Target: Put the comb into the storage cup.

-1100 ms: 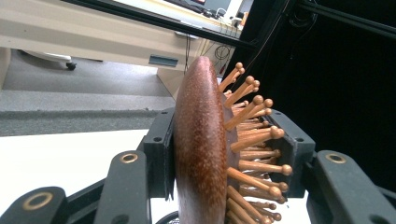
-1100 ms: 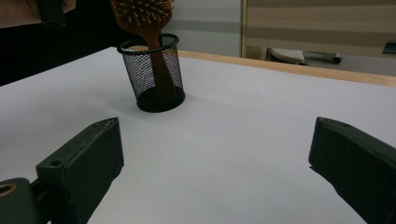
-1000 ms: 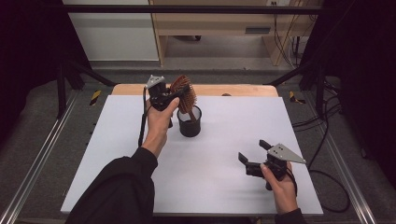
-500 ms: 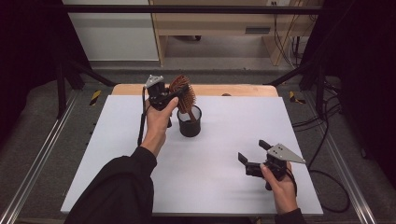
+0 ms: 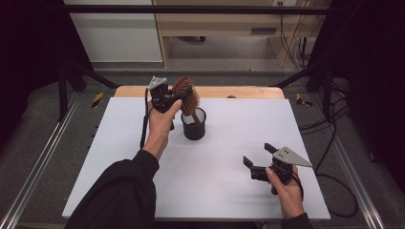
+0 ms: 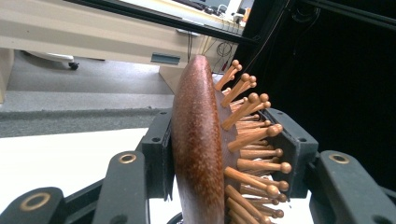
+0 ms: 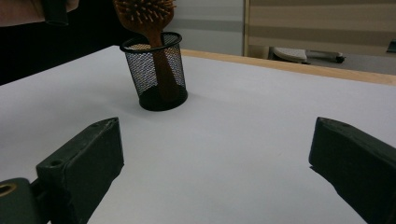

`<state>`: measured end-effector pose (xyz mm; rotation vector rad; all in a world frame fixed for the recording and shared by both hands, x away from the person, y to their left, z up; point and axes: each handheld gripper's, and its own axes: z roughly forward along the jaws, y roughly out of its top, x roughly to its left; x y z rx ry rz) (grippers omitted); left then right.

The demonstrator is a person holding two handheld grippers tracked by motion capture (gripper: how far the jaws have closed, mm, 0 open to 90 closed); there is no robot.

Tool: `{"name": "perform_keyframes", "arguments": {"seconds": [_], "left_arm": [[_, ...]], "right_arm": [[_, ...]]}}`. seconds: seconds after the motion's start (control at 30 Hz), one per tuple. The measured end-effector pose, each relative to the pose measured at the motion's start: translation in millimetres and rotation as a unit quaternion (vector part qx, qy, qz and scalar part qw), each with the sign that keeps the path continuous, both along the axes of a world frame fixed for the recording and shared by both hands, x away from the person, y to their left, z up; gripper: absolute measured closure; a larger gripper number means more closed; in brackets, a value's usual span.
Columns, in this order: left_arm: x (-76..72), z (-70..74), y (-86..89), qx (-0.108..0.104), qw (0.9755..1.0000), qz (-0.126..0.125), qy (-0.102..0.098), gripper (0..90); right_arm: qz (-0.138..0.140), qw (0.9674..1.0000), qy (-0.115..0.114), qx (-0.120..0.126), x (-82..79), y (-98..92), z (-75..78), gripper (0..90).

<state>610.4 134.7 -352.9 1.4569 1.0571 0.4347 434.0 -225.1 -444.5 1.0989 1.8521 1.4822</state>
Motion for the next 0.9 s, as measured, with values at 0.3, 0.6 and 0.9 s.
{"name": "perform_keyframes", "arguments": {"seconds": [0.3,0.6,0.9], "left_arm": [[0.5,-0.2,0.6,0.006,1.0000,0.000,-0.002,48.2],[1.6,-0.8,2.7,0.008,1.0000,0.002,0.000,47.4],[4.0,-2.2,6.6,0.013,0.9999,0.005,0.003,45.9]], "right_arm": [[0.001,1.0000,-0.002,-0.002,0.0,0.1,0.0,3.4],[0.002,1.0000,0.000,-0.001,1.0,1.6,-0.8,3.4],[0.003,1.0000,0.001,-0.002,0.9,1.6,-0.8,3.5]]}}
